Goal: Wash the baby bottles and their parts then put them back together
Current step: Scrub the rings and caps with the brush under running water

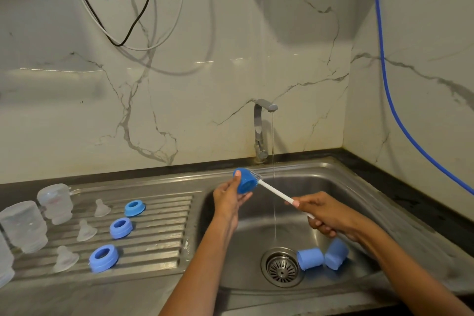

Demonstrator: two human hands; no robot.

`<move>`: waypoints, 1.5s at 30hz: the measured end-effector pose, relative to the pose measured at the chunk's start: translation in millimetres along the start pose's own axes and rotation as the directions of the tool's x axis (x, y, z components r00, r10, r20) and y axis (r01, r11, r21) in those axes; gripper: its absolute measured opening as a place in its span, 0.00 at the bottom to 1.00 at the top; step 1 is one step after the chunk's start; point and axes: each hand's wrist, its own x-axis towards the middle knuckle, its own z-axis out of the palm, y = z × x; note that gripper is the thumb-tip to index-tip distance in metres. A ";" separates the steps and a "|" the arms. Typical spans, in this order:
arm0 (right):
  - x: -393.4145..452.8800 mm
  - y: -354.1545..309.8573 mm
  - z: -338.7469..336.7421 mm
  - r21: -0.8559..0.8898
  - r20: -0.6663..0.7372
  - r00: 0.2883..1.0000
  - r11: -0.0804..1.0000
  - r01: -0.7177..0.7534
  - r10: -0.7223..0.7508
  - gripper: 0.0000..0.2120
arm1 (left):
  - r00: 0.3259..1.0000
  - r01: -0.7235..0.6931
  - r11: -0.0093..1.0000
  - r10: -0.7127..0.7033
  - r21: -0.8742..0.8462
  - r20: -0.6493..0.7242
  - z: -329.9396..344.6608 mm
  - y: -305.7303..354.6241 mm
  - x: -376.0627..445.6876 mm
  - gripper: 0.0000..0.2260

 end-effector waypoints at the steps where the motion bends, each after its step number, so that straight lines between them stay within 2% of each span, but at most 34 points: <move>1: -1.0 0.1 -1.0 -0.009 0.004 1.000 1.000 0.003 -0.003 0.13 | 1.000 0.001 1.000 -0.001 -0.007 -0.016 -1.4 0.0 0.3 0.17; 5: -5.6 0.0 1.7 -0.031 0.027 0.999 0.999 0.023 -0.022 0.10 | 0.998 0.022 0.999 -0.024 -0.036 -0.060 -19.2 3.6 8.5 0.12; 7: -5.0 -0.2 9.3 -0.033 -0.002 0.999 0.998 0.049 -0.049 0.08 | 0.999 0.049 0.999 -0.049 -0.016 0.011 -21.7 4.1 7.9 0.14; 11: 1.6 -3.2 24.6 -0.012 -0.098 0.993 0.998 0.069 -0.070 0.11 | 0.990 0.069 0.998 -0.070 0.012 0.125 -14.2 3.8 5.0 0.17; 16: -1.3 -5.2 20.2 -0.050 -0.063 0.997 0.998 0.048 -0.051 0.11 | 0.995 0.081 0.994 -0.077 -0.071 0.062 -16.8 4.4 9.8 0.13; 18: -2.4 -3.6 22.9 -0.083 -0.058 0.996 0.995 0.056 -0.061 0.11 | 0.995 0.098 0.994 -0.096 -0.043 0.031 -17.2 2.9 11.2 0.14; 22: -3.6 -5.5 30.0 -0.102 -0.054 0.995 0.991 0.082 -0.087 0.13 | 0.993 0.086 0.993 -0.092 0.080 0.071 -13.5 -3.7 12.5 0.18; 24: -2.5 -10.4 32.7 -0.090 -0.075 0.993 0.992 0.087 -0.094 0.13 | 0.990 0.111 0.993 -0.113 0.026 0.087 -11.7 -6.3 14.5 0.18; 27: -0.7 -20.4 33.3 -0.048 -0.086 0.994 0.997 0.068 -0.072 0.13 | 0.985 0.149 0.973 -0.132 -0.174 0.109 -7.4 -4.5 13.3 0.19; 31: -10.3 -20.1 29.0 -0.066 0.049 0.999 0.998 0.004 -0.001 0.10 | 0.988 0.149 0.863 -0.147 -0.484 0.041 -22.8 4.1 20.2 0.09; 35: -7.4 -17.6 38.2 -0.086 -0.020 0.999 0.996 0.029 -0.030 0.08 | 0.976 0.192 0.912 -0.141 -0.362 0.165 -18.5 7.6 15.6 0.15; 37: -2.9 -19.8 40.6 -0.070 -0.051 0.998 0.997 0.037 -0.040 0.11 | 0.970 0.206 0.923 -0.148 -0.326 0.192 -8.7 4.7 10.7 0.17; 42: -6.0 -19.7 25.6 -0.032 0.043 0.999 0.999 0.019 -0.018 0.10 | 0.979 0.178 0.884 -0.113 -0.432 0.171 -14.8 11.4 15.1 0.10; 45: -7.8 -14.4 19.9 -0.039 0.036 0.999 0.999 0.028 -0.027 0.08 | 0.984 0.162 0.897 -0.114 -0.411 0.139 -14.8 10.3 14.0 0.11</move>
